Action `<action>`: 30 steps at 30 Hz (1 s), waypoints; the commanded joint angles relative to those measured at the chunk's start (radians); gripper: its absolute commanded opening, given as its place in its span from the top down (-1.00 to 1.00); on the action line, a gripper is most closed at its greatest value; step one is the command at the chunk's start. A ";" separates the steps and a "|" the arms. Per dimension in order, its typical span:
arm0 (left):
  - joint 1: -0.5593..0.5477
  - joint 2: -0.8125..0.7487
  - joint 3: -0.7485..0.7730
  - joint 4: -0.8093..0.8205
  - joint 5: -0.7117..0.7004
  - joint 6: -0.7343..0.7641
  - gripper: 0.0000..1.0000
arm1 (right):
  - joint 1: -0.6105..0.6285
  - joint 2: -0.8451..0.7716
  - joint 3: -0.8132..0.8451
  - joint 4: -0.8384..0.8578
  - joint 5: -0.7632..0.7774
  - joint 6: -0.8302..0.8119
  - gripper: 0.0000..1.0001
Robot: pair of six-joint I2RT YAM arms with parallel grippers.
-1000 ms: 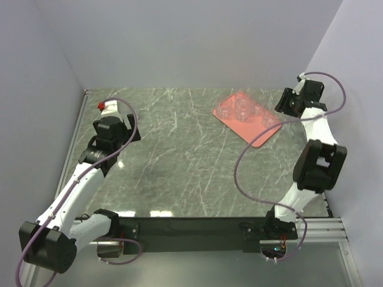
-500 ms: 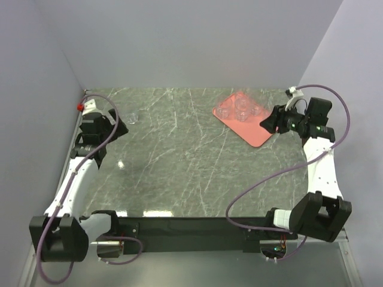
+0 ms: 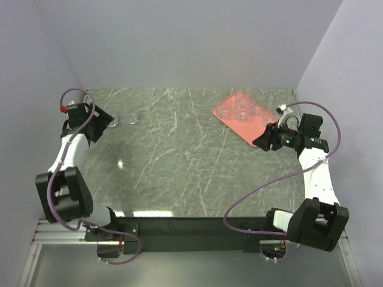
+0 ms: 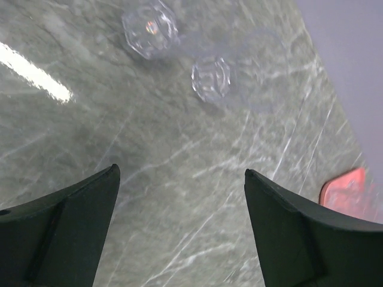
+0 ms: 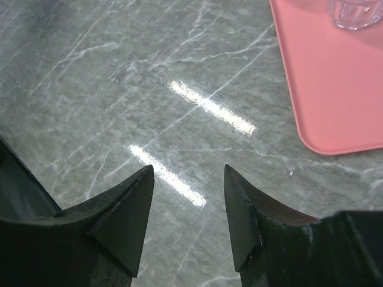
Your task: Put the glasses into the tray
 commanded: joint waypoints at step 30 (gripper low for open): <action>0.059 0.568 0.558 -0.145 -0.060 -0.143 0.17 | -0.038 -0.037 0.022 -0.018 -0.043 -0.036 -0.15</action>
